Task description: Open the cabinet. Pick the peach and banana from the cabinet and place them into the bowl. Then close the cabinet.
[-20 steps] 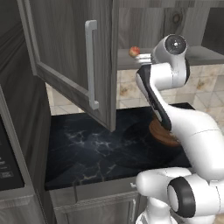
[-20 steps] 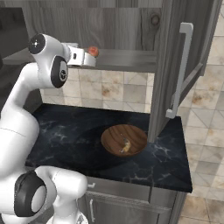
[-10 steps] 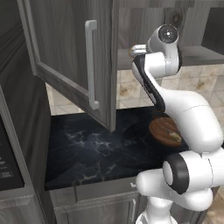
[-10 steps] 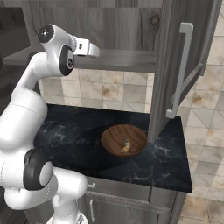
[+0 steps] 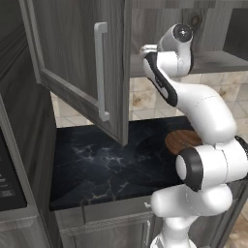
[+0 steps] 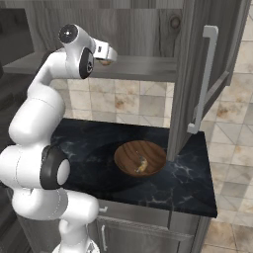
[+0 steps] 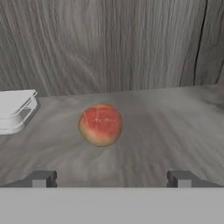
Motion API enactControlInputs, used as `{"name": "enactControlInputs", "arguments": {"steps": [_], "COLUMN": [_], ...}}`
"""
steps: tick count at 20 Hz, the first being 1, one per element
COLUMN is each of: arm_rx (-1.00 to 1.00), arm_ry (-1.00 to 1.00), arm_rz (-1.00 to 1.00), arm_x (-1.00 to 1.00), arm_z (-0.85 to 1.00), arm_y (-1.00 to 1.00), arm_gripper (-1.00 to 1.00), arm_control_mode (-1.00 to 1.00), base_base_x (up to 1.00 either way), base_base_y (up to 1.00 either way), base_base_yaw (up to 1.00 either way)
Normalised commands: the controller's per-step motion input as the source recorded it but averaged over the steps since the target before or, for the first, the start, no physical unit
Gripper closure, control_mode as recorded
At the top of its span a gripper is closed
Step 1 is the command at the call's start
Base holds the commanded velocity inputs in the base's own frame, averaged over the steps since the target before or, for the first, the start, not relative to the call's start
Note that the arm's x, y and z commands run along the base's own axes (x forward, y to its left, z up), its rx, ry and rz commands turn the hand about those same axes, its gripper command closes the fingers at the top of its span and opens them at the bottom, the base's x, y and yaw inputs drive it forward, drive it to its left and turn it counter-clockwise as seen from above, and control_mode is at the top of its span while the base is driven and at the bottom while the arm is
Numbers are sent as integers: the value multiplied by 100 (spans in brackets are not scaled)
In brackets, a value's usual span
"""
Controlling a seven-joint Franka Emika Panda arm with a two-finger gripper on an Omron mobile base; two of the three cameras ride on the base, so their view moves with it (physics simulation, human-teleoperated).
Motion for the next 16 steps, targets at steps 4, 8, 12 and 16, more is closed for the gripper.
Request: {"name": "enactControlInputs", "arguments": {"steps": [4,8,12,16], "arm_rx": [1,0,0,0], "arm_ry": [0,0,0,0], "arm_rz": [6,0,0,0], "arm_x": [26,0,16,29], "arm_z": [-2,0,-7,-5], "arm_y": [0,0,0,0], "arm_gripper": [-100,-100,-100,-100], "arm_control_mode": [-100,-100,-100,-100], "base_base_x": [0,0,0,0], "base_base_y": [0,0,0,0], "base_base_yaw": [0,0,0,0]}}
